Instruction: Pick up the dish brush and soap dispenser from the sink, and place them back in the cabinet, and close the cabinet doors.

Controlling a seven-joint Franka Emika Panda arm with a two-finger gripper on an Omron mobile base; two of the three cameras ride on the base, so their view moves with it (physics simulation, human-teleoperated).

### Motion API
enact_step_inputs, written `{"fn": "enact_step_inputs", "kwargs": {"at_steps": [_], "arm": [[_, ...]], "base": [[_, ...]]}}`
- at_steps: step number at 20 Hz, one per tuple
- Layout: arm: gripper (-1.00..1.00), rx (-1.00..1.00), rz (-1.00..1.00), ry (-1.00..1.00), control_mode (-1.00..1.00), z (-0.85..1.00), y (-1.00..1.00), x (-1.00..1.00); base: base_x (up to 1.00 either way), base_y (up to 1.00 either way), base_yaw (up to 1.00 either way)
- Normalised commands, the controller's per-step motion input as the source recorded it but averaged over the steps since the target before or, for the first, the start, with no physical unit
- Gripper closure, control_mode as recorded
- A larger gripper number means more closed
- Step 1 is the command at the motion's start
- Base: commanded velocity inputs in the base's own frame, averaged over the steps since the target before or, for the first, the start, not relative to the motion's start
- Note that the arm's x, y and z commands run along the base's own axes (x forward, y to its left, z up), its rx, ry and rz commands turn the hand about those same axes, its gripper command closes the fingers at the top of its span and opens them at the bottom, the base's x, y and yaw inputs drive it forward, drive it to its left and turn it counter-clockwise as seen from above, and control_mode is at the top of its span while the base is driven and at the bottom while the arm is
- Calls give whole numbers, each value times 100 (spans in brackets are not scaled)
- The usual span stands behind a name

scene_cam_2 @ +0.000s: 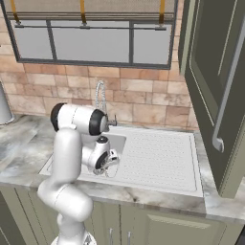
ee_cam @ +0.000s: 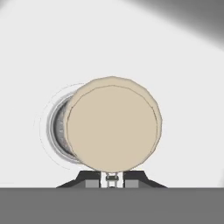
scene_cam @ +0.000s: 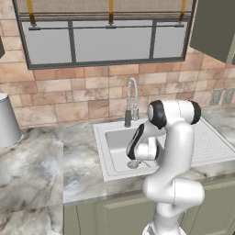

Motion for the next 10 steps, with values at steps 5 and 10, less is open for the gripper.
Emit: {"fn": "enact_step_inputs", "kwargs": {"at_steps": [5,10], "arm": [[100,0,-6,0,-100,66,0,0],[100,0,-6,0,-100,65,0,0]], "base": [[0,0,0],[0,0,0]]}}
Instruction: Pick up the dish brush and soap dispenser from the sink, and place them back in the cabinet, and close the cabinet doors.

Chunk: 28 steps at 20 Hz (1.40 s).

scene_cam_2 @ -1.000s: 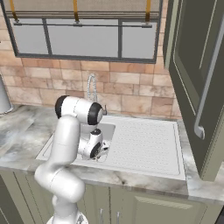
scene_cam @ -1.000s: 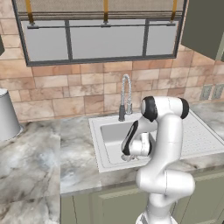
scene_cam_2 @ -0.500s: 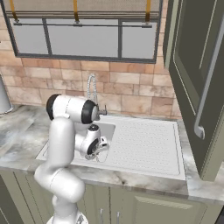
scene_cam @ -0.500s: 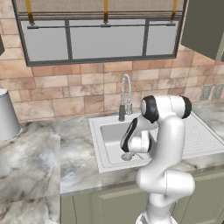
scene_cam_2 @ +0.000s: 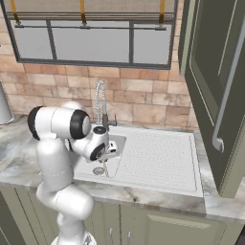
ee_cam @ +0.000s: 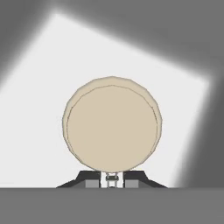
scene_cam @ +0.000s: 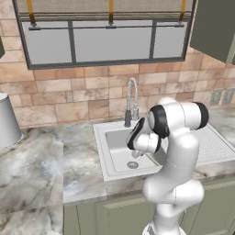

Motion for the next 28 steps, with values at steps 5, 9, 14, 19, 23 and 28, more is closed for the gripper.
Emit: {"fn": "enact_step_inputs", "kwargs": {"at_steps": [5,9,14,19,23,28], "arm": [[100,-1,-5,0,-100,50,0,0],[100,0,-8,0,-100,51,2,0],[100,-1,-13,0,-100,58,8,0],[100,-1,-14,0,-100,49,3,-3],[100,0,-13,0,-100,41,0,-17],[100,0,-13,0,-100,47,0,-33]], "base": [[0,0,0],[0,0,0],[0,0,0],[0,0,0],[0,0,0],[0,0,0]]}}
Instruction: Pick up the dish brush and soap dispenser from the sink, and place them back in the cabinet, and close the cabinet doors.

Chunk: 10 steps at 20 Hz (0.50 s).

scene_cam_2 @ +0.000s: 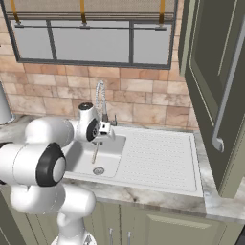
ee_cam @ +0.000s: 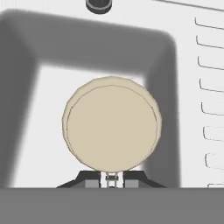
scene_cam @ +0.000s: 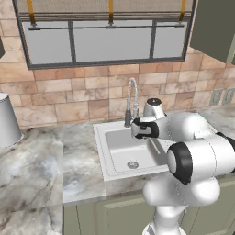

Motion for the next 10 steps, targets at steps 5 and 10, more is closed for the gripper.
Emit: {"fn": "enact_step_inputs", "kwargs": {"at_steps": [5,10], "arm": [[100,0,-9,0,-100,38,0,-46],[100,0,-3,0,-100,33,0,-62]], "base": [[0,0,0],[0,0,0]]}}
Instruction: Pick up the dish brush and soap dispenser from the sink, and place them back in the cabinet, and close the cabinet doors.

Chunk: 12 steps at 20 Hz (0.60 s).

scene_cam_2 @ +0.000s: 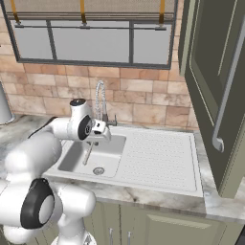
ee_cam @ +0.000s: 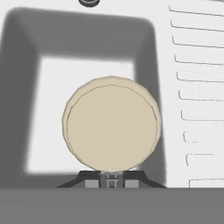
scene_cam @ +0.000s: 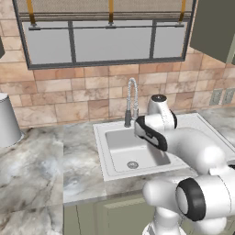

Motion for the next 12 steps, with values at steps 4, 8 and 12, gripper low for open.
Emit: {"fn": "enact_step_inputs", "kwargs": {"at_steps": [4,8,12], "arm": [[100,0,0,0,-100,36,-1,-56],[100,0,-1,1,-100,44,0,-42],[100,0,0,0,-100,46,0,-30]], "base": [[0,0,0],[0,0,0],[0,0,0]]}}
